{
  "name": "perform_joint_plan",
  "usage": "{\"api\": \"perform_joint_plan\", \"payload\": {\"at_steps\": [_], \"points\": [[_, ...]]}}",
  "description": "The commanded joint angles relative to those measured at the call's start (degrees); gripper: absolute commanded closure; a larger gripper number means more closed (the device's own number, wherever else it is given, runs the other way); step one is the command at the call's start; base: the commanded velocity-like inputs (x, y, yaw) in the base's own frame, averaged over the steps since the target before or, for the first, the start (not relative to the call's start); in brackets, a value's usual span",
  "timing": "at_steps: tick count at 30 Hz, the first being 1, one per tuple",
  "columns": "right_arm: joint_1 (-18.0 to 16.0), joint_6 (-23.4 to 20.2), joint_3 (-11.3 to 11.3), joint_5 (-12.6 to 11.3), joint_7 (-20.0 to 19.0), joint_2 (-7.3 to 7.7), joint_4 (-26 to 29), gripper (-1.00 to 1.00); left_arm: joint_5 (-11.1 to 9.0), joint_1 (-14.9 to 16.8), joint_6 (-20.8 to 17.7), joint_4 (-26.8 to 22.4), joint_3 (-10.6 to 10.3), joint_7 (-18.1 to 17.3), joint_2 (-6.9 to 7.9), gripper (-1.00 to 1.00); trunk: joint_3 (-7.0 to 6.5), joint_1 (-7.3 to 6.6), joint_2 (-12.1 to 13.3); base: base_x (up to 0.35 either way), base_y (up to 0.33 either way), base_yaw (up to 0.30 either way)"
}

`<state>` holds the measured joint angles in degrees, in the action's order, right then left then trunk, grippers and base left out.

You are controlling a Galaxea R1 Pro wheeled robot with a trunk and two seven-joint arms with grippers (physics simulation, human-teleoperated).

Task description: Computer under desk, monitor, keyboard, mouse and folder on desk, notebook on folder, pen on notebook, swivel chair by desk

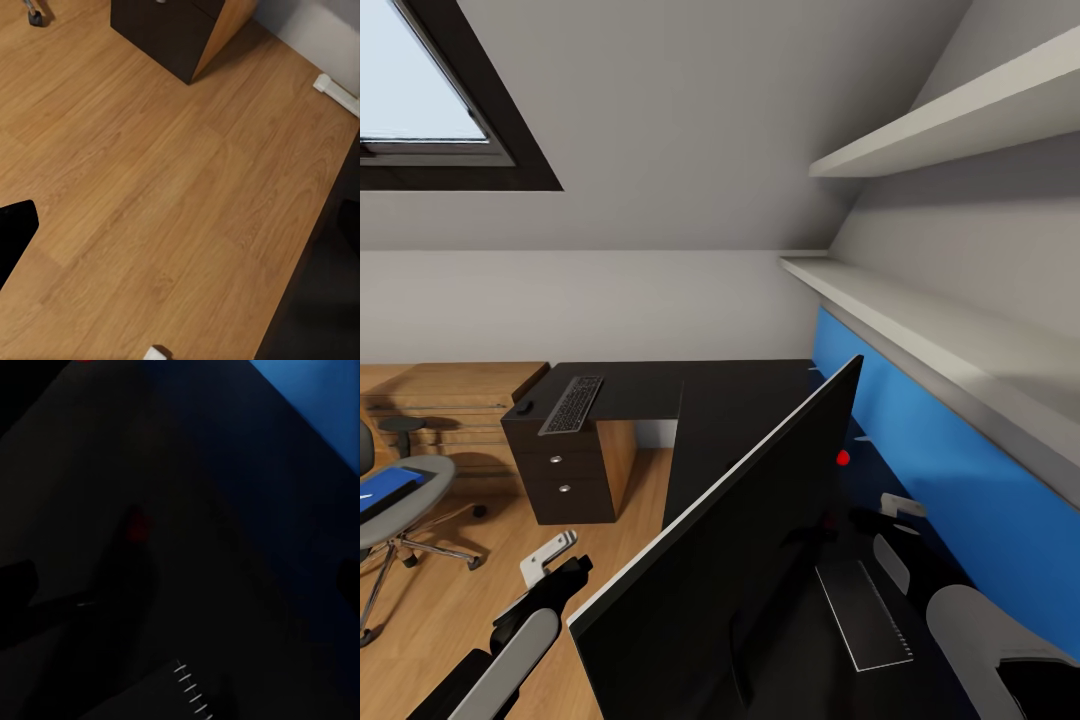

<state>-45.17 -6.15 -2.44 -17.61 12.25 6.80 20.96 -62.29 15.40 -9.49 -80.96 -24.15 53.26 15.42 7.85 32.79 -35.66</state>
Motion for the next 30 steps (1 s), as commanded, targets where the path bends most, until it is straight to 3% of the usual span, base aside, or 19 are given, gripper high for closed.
{"api": "perform_joint_plan", "payload": {"at_steps": [1, 30], "points": [[-0.02, -0.35, -0.27, -0.24, 0.32, 0.02, 0.14, -1.0, -0.13, 0.07, -0.3, -0.08, -0.1, 0.36, 0.05, -1.0, 0.11, 0.02, -0.09, 0.0, 0.0, 0.0], [-0.05, -0.41, -0.32, -0.24, 0.31, -0.03, 0.13, -1.0, -0.29, 0.07, -0.35, 0.01, -0.11, 0.39, 0.05, -1.0, 0.11, 0.02, -0.09, 0.0, 0.0, 0.0]]}}
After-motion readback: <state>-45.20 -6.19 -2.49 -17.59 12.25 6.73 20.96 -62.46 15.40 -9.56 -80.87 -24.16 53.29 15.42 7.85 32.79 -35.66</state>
